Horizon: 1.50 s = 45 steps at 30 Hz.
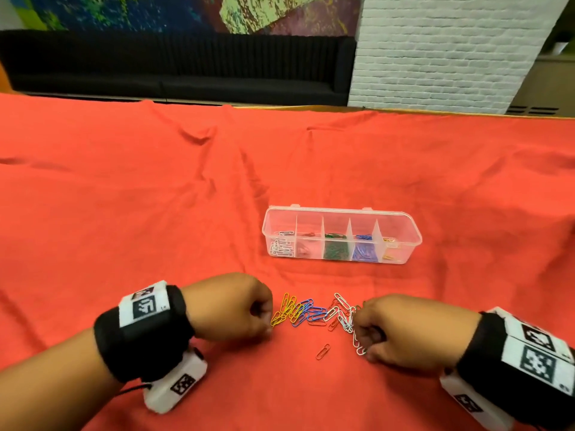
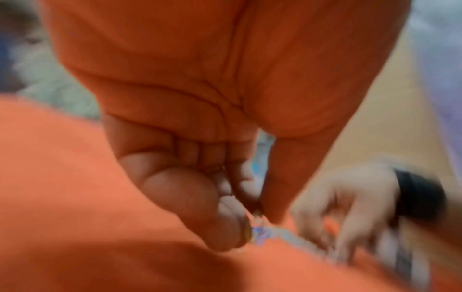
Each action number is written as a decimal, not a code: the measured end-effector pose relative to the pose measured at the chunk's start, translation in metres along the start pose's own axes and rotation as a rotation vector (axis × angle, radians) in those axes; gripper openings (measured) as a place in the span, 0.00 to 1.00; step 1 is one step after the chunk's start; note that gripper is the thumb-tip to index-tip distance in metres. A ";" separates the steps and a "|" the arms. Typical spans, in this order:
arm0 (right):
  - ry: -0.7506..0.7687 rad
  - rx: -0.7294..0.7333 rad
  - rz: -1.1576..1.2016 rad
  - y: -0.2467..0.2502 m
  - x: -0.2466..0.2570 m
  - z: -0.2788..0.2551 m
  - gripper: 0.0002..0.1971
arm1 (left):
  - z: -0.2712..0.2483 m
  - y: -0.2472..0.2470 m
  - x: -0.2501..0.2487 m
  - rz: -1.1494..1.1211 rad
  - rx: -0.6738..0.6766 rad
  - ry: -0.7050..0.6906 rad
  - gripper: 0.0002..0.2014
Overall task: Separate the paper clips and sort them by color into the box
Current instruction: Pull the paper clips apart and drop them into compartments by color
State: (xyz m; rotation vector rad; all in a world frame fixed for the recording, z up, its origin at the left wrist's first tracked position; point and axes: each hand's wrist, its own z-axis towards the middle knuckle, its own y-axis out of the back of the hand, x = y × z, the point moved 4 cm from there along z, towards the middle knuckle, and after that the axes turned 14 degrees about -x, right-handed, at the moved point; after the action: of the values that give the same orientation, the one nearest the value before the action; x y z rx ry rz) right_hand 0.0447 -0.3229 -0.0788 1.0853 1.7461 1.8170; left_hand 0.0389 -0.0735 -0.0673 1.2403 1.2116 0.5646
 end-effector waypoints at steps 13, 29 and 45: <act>-0.120 -0.026 0.146 0.002 -0.009 -0.012 0.10 | -0.003 -0.010 0.017 -1.223 0.022 0.569 0.09; -0.156 -0.063 0.090 0.027 -0.007 -0.008 0.08 | 0.027 -0.010 -0.001 0.248 -0.013 -0.043 0.07; 0.082 -0.007 -0.067 0.003 0.068 0.118 0.11 | 0.015 0.001 0.022 -0.139 0.031 0.114 0.02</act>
State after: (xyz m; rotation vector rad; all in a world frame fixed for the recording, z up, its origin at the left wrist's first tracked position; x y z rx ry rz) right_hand 0.0915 -0.1960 -0.0679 0.9507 1.7983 1.8498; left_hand 0.0597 -0.0601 -0.0770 1.1520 1.3946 0.5211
